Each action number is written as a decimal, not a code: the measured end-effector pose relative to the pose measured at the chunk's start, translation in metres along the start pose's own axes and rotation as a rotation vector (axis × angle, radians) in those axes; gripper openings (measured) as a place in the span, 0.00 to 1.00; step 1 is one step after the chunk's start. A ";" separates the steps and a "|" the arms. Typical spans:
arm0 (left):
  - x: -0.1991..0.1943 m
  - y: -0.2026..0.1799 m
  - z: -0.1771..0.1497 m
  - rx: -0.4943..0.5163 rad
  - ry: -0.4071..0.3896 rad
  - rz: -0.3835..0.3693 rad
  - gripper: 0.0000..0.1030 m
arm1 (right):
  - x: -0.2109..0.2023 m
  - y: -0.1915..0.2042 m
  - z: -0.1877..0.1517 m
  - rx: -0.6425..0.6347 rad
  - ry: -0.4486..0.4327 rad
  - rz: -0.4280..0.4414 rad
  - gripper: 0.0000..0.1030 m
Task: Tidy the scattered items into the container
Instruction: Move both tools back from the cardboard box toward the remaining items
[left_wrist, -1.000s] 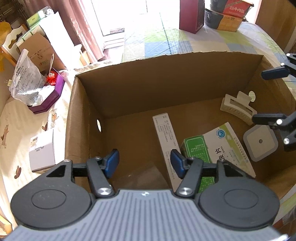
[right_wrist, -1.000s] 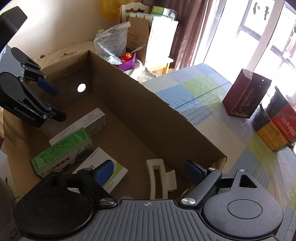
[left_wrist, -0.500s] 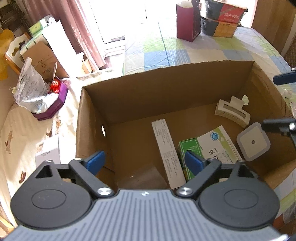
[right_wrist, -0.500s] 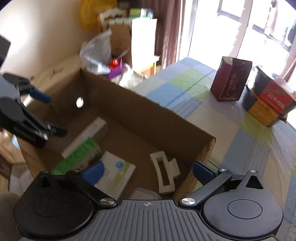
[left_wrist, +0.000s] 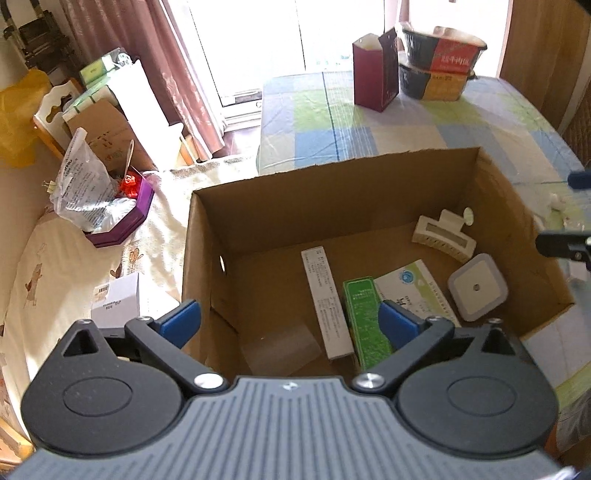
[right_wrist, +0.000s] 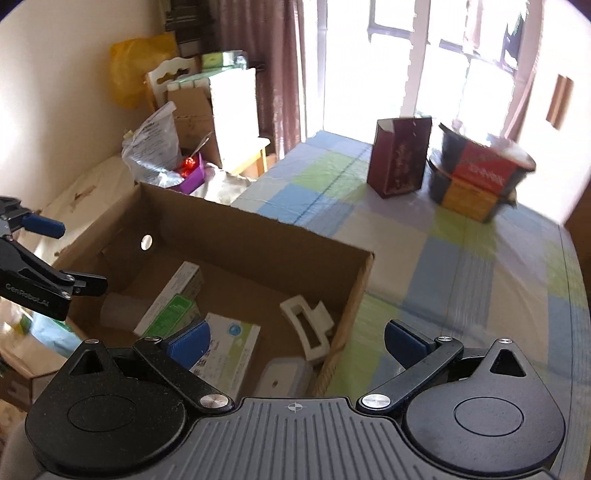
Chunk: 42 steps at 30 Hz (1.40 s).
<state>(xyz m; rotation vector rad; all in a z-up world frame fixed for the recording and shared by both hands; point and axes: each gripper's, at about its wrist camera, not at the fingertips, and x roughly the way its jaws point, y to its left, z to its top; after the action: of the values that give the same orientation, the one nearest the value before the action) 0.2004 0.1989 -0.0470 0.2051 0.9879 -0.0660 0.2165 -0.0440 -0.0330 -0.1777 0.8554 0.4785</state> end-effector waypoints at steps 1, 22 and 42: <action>-0.005 -0.001 -0.001 -0.003 -0.004 -0.001 0.98 | -0.004 0.000 -0.002 0.009 0.001 0.003 1.00; -0.084 -0.033 -0.043 -0.034 -0.050 -0.033 0.99 | -0.070 0.014 -0.052 -0.003 0.005 0.021 1.00; -0.115 -0.089 -0.072 -0.032 -0.050 -0.104 0.99 | -0.114 -0.011 -0.086 0.095 0.041 -0.001 1.00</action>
<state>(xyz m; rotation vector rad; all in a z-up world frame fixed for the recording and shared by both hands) 0.0642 0.1216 -0.0019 0.1225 0.9491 -0.1498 0.1000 -0.1209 -0.0029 -0.1004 0.9158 0.4338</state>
